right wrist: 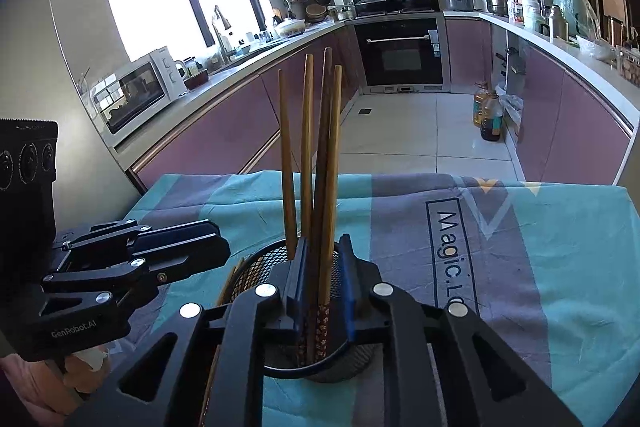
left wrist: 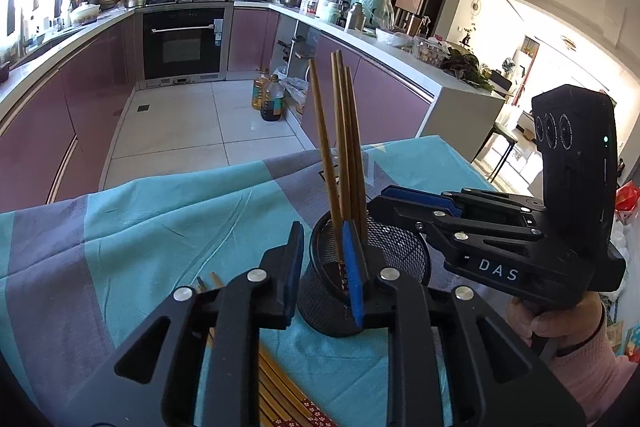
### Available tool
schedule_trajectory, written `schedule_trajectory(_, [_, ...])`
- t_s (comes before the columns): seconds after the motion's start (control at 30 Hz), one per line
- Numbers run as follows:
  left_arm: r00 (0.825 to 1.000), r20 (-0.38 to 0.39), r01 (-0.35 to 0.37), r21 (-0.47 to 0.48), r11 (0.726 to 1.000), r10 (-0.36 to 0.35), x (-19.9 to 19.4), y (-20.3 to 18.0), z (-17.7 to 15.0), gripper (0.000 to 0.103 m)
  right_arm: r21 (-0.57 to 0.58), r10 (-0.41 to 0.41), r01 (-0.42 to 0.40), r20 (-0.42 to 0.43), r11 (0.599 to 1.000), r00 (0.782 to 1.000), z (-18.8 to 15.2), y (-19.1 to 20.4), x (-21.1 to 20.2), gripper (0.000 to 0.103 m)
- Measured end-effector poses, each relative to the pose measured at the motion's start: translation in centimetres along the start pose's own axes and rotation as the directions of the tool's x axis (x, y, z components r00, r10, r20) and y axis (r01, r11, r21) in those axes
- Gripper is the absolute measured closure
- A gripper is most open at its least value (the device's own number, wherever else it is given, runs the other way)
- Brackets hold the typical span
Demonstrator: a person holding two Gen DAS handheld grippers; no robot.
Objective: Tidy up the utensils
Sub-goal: 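Open both tools and move them back over the remaining chopsticks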
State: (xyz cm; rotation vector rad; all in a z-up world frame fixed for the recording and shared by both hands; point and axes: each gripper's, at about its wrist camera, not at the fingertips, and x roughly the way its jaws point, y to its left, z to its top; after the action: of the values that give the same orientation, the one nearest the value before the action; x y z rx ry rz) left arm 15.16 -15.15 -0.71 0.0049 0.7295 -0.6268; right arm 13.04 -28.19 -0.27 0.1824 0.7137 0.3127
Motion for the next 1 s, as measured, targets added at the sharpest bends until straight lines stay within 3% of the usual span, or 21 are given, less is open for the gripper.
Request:
schedule_trajectory(0.1, [0.999, 0.044, -0.017, -0.014, 1.0, 0.017, -1.7, 0.8, -0.4, 0.078, -0.015, -0.004, 0.005, 0.029, 1.0, 1.0, -0.2, 0.5, -1.1, 0.084])
schedule_trajectory(0.23, [0.989, 0.132, -0.066, 0.0, 0.998, 0.065, -4.6, 1.3, -1.3, 0.063, -0.048, 0.02, -0.016, 0.07, 0.999, 0.997, -0.7, 1.5, -2.8, 0.077])
schedule_trajectory(0.4, [0.981, 0.163, -0.104, 0.009, 0.995, 0.101, -7.6, 2.6, -3.2, 0.056, -0.115, 0.098, -0.087, 0.089, 0.99, 0.991, -2.0, 3.7, -4.8, 0.071])
schedule_trajectory(0.67, [0.987, 0.033, -0.16, -0.011, 0.987, 0.16, -7.2, 5.6, -8.7, 0.056, -0.135, 0.181, -0.185, -0.039, 0.974, 0.983, -5.6, 6.3, -2.6, 0.07])
schedule_trajectory(0.8, [0.985, -0.052, -0.166, -0.041, 0.985, 0.164, -5.4, 6.9, -11.3, 0.056, -0.091, 0.188, -0.201, -0.134, 0.975, 0.973, -7.7, 6.6, 0.4, 0.07])
schedule_trajectory(1.0, [0.978, -0.128, -0.173, -0.063, 0.983, 0.164, -2.7, 7.1, -13.3, 0.056, -0.047, 0.17, -0.182, -0.196, 0.982, 0.966, -9.2, 6.9, 2.7, 0.07])
